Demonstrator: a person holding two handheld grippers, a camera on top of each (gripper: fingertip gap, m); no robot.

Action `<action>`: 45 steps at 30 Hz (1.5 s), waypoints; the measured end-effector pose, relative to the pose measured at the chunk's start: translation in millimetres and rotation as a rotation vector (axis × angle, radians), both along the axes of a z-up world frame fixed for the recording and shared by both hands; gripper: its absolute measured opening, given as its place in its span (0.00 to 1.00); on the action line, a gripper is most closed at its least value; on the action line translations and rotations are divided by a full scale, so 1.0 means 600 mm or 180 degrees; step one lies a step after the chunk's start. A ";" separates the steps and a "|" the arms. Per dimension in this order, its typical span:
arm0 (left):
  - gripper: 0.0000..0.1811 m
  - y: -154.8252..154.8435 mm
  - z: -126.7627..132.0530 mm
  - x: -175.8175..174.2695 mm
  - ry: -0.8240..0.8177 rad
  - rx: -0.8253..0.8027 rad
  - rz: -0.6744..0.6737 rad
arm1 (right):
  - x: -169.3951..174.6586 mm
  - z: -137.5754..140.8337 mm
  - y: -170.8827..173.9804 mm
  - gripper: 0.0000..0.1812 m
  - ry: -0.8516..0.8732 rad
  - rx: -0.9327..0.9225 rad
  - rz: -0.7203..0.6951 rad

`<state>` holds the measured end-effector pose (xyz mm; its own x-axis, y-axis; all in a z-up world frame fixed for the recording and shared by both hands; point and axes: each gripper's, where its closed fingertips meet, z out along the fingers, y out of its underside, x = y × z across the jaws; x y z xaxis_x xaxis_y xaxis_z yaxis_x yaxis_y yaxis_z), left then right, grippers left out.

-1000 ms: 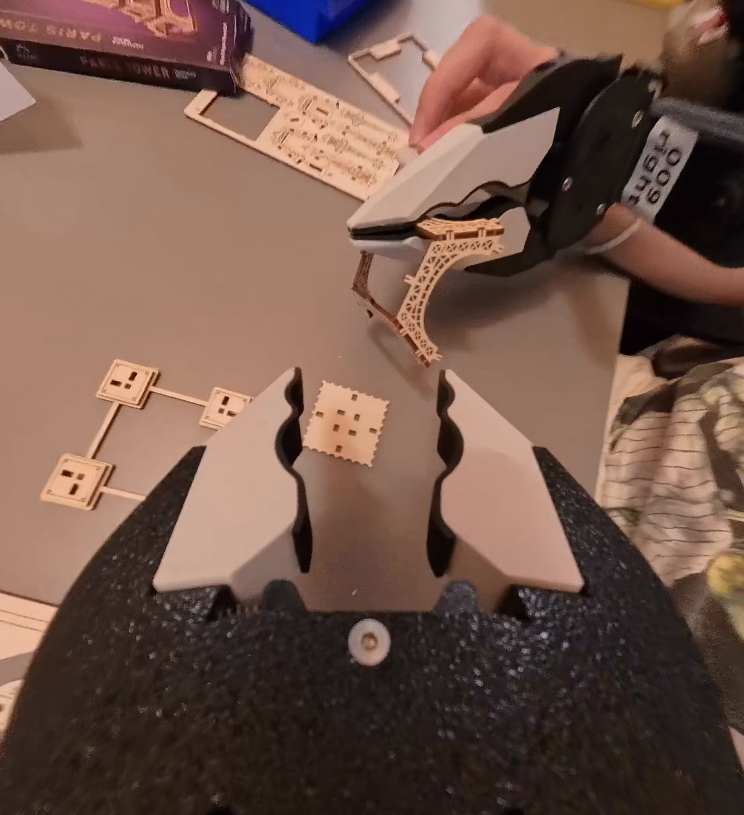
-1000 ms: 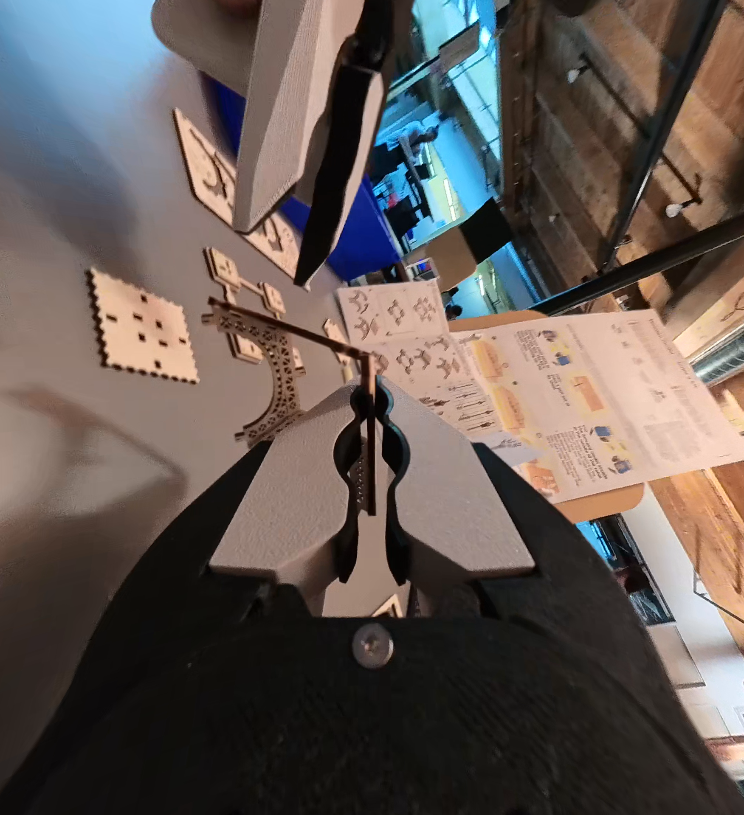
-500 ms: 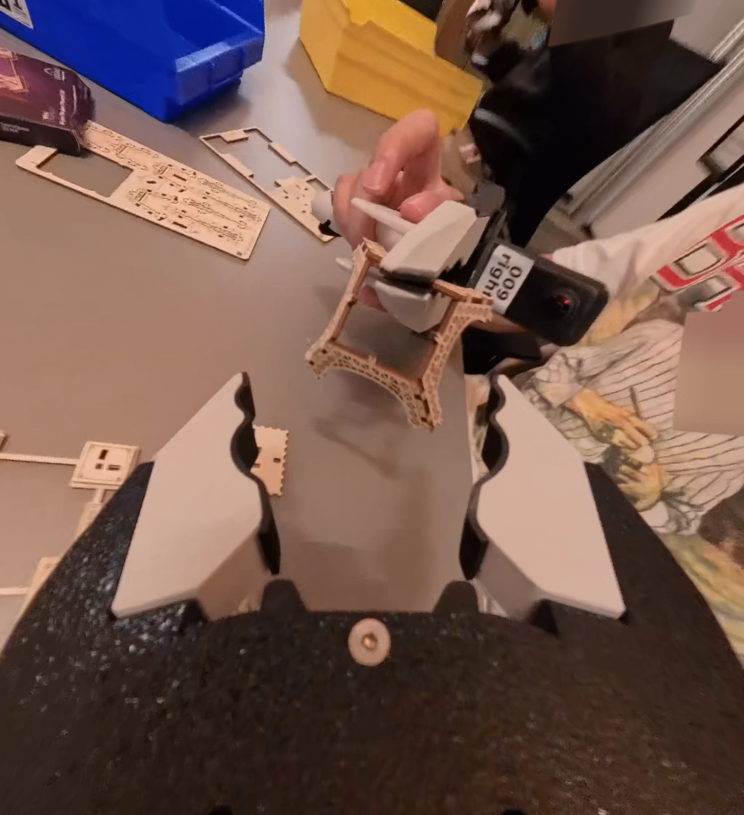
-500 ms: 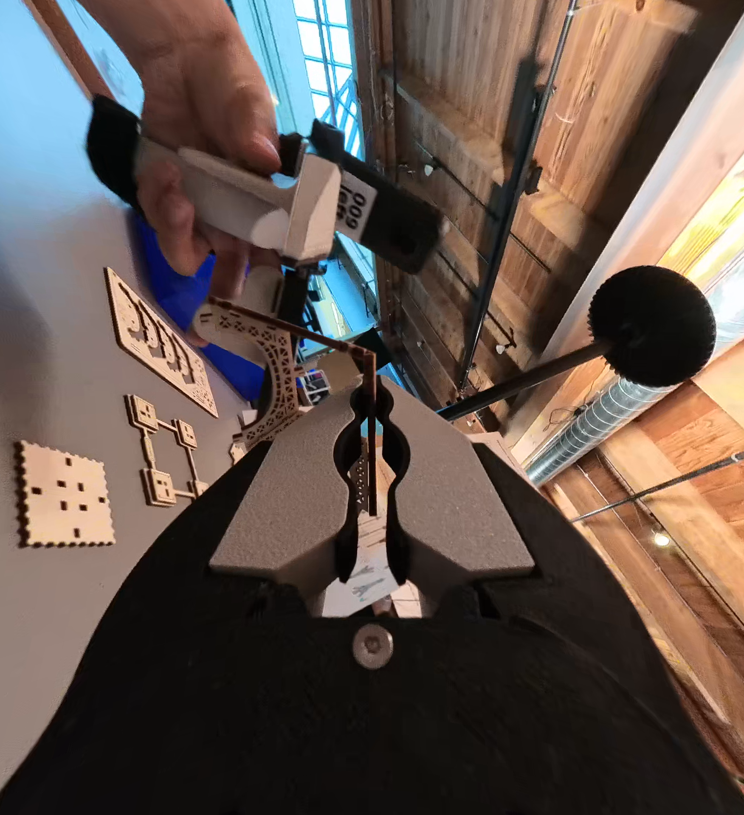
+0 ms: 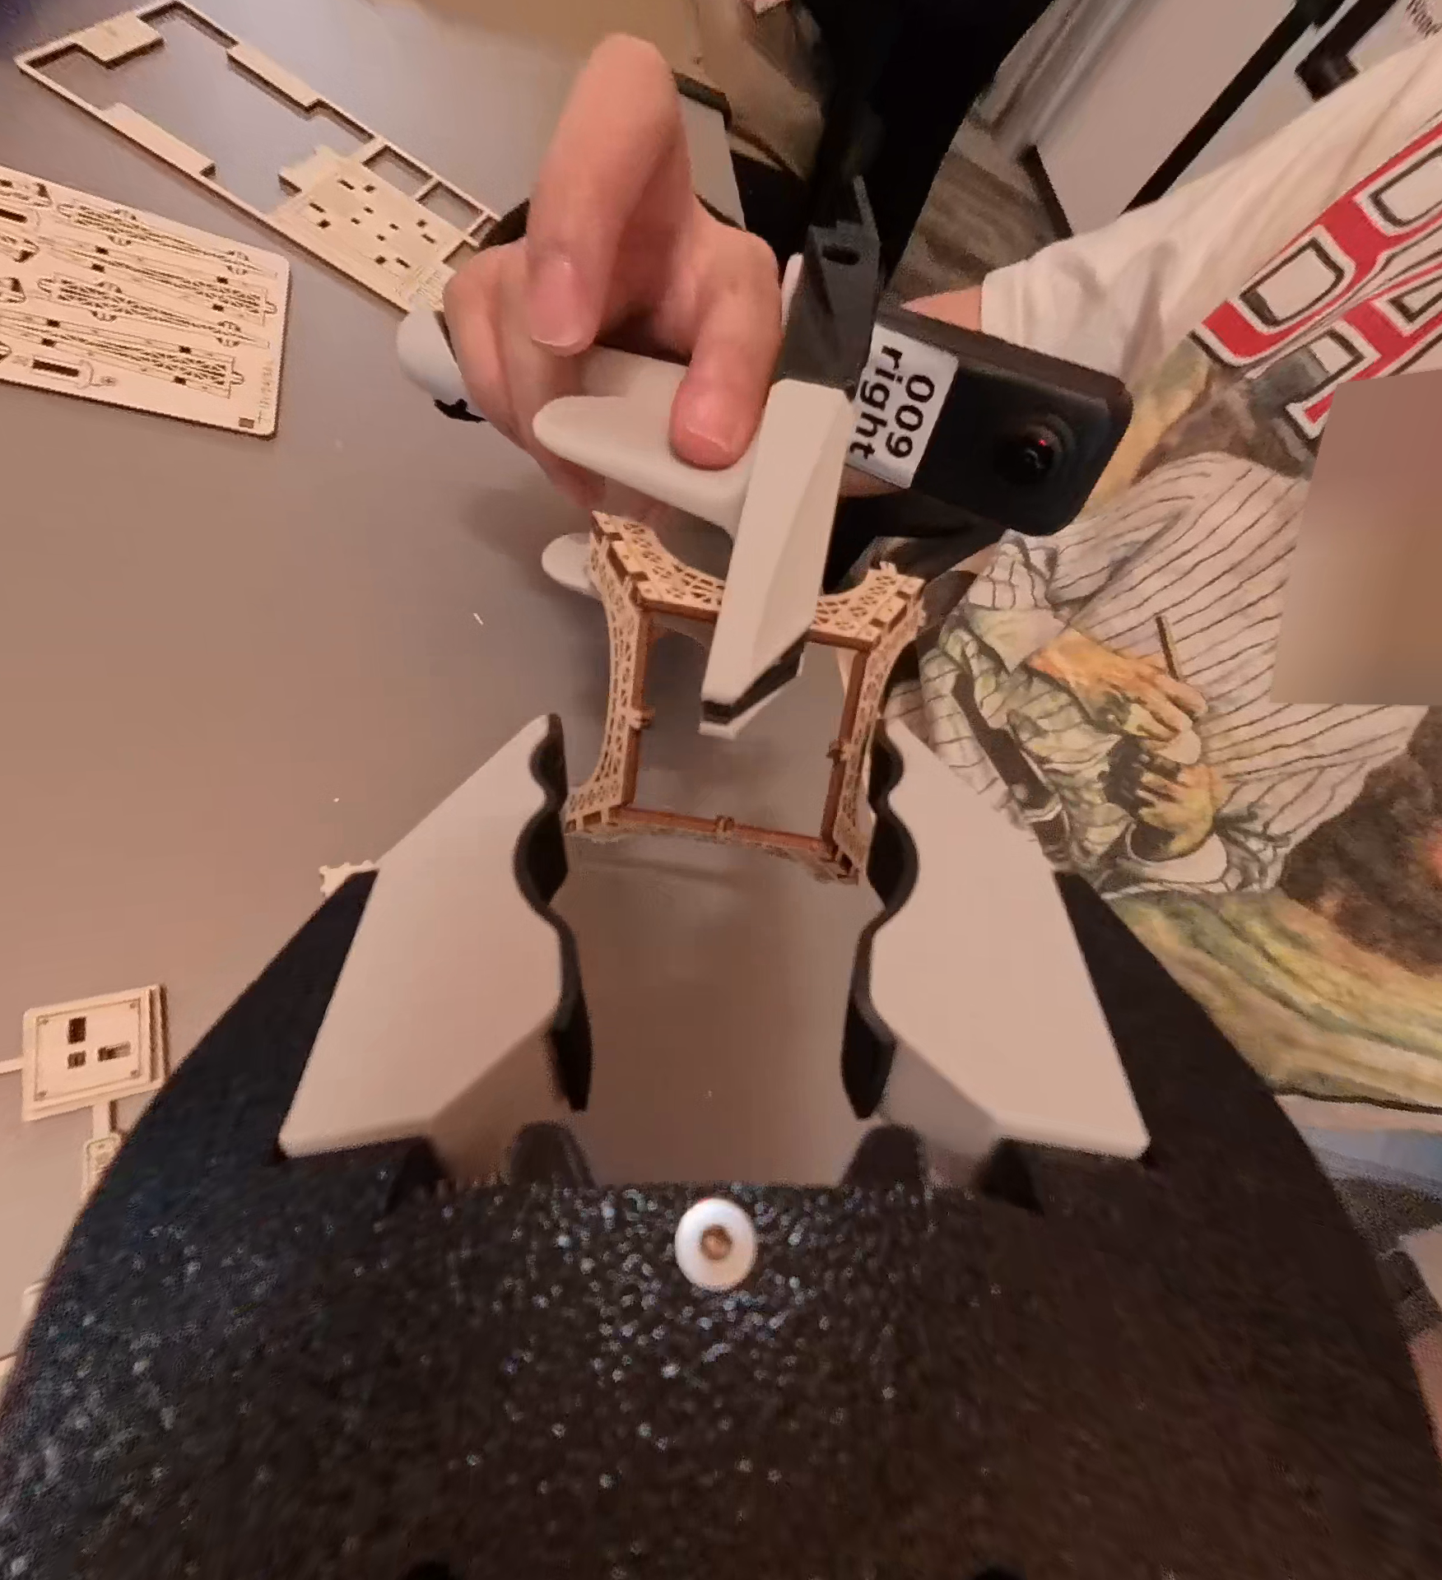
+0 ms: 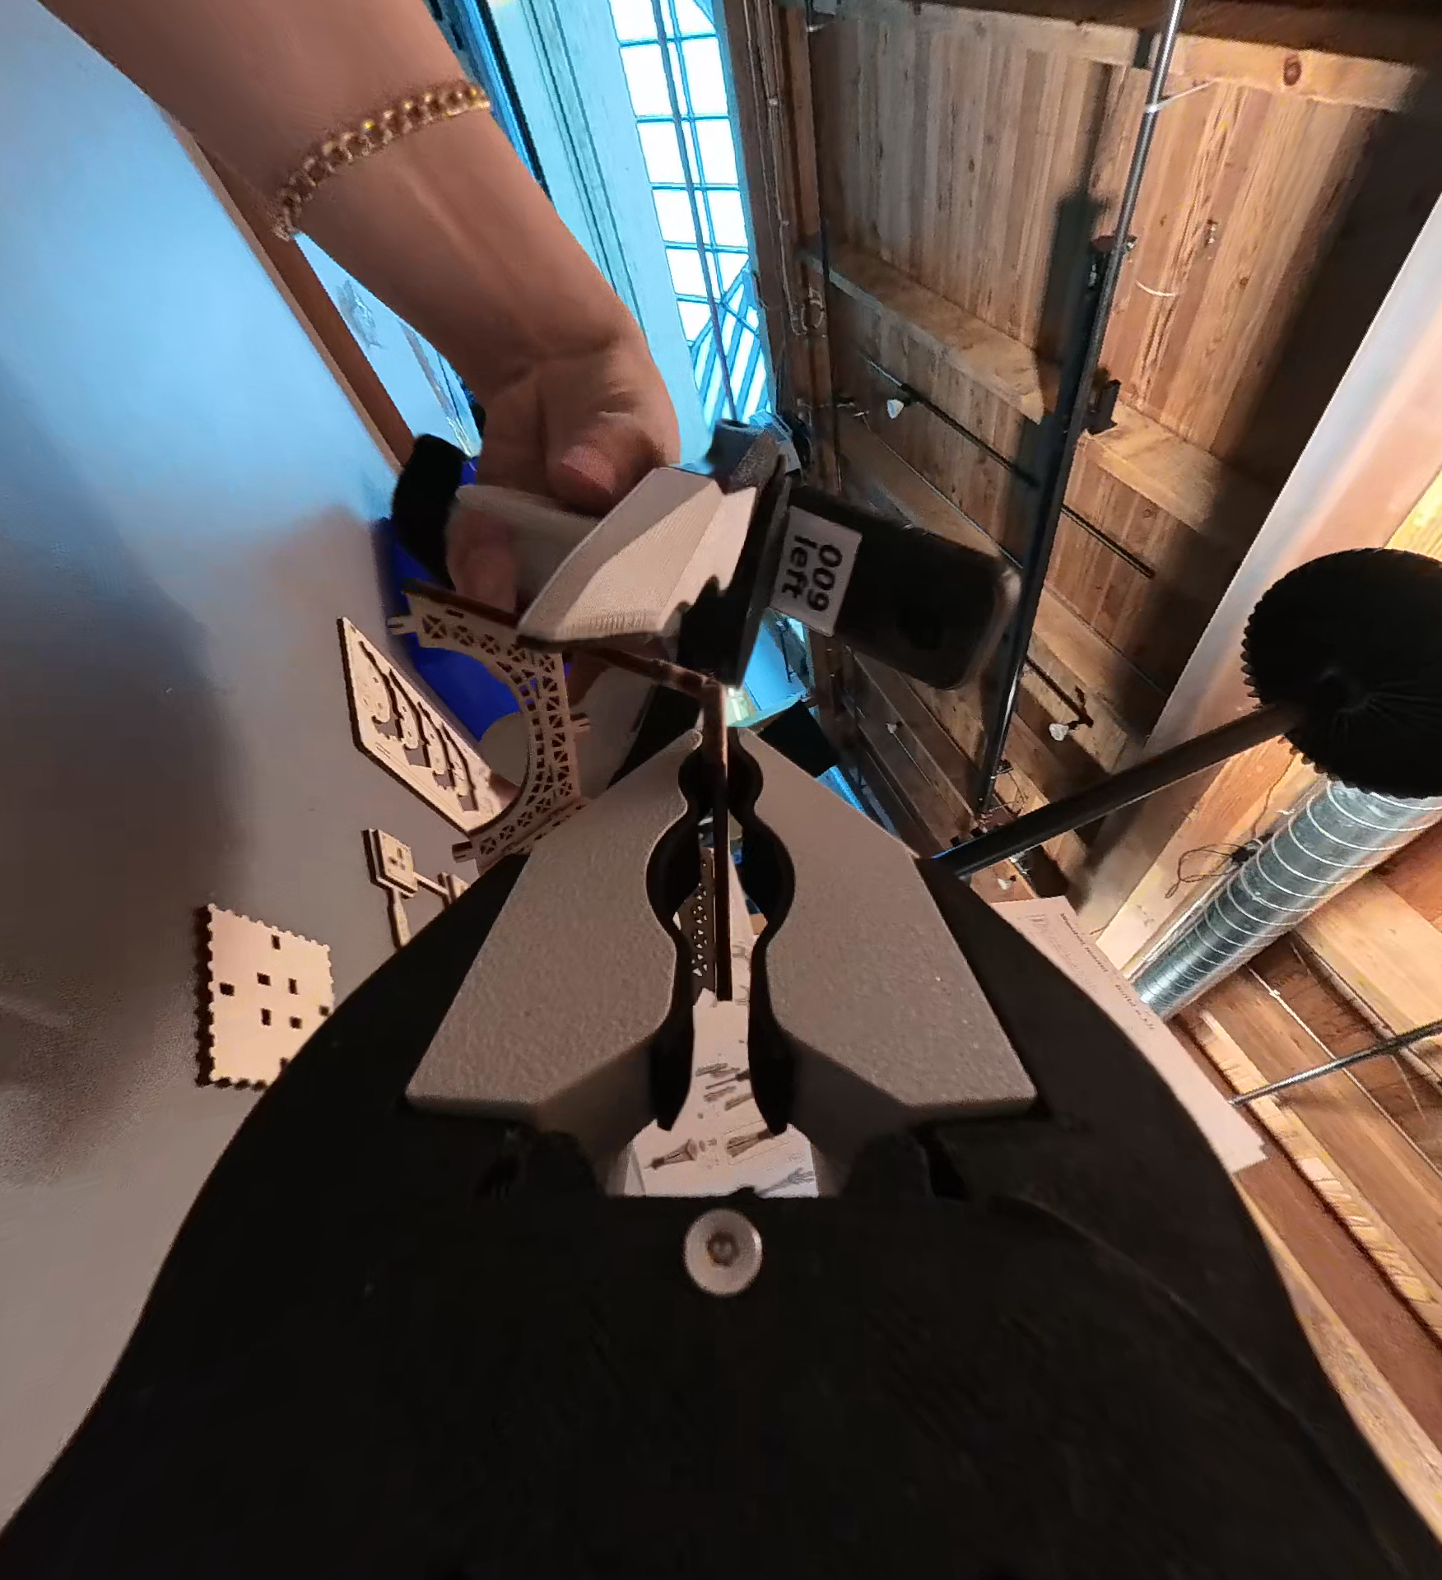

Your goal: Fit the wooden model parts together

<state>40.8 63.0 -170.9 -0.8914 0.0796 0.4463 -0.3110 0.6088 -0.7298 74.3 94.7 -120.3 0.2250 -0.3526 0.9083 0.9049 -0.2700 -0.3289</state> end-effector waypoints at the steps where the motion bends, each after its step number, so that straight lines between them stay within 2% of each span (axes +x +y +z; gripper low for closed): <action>1: 0.35 0.000 -0.002 0.002 -0.0048 0.0038 -0.0005 | 0.001 -0.003 0.001 0.00 0.0030 -0.0023 0.0013; 5: 0.33 0.002 -0.003 0.012 -0.0193 0.0078 0.0011 | 0.008 -0.009 -0.001 0.02 0.0153 -0.0034 0.0021; 9: 0.33 0.009 -0.006 0.032 -0.0287 0.0140 0.0180 | 0.022 -0.016 -0.005 0.29 0.0352 -0.0052 -0.0006; 13: 0.33 0.024 -0.019 0.064 -0.0527 0.0295 0.0440 | 0.036 -0.024 -0.017 0.42 0.0634 -0.0046 0.0003; 16: 0.33 0.045 -0.032 0.096 -0.0846 0.0457 0.0714 | 0.054 -0.056 -0.032 0.49 0.0978 -0.0269 -0.0047; 19: 0.32 0.076 -0.048 0.129 -0.1262 0.0646 0.1001 | 0.091 -0.105 -0.062 0.51 0.1616 -0.0535 -0.0246; 21: 0.32 0.094 -0.057 0.147 -0.1555 0.0730 0.1180 | 0.117 -0.120 -0.082 0.48 0.1998 -0.0541 -0.0385; 24: 0.32 0.109 -0.063 0.153 -0.1874 0.0748 0.1347 | 0.153 -0.138 -0.091 0.54 0.2680 -0.0554 -0.0540; 26: 0.32 0.118 -0.070 0.154 -0.1932 0.0777 0.1417 | 0.163 -0.145 -0.078 0.59 0.3206 -0.0622 -0.0412; 29: 0.32 0.129 -0.074 0.160 -0.1983 0.0794 0.1543 | 0.174 -0.160 -0.058 0.61 0.3879 -0.0816 -0.0170; 31: 0.32 0.135 -0.075 0.160 -0.2050 0.0840 0.1491 | 0.185 -0.157 -0.049 0.59 0.3928 -0.0797 -0.0102; 33: 0.32 0.147 -0.072 0.161 -0.2085 0.0945 0.1442 | 0.199 -0.155 -0.050 0.56 0.3749 -0.0699 -0.0193; 35: 0.32 0.143 -0.059 0.163 -0.2074 0.0813 0.1451 | 0.200 -0.164 -0.055 0.56 0.3658 -0.0764 -0.0326; 38: 0.32 0.129 -0.047 0.164 -0.1986 0.0603 0.1390 | 0.180 -0.173 -0.056 0.56 0.3677 -0.0708 -0.0283; 45: 0.32 0.137 -0.069 0.168 -0.1861 0.0687 0.1329 | 0.161 -0.192 -0.069 0.57 0.3738 -0.1056 -0.0372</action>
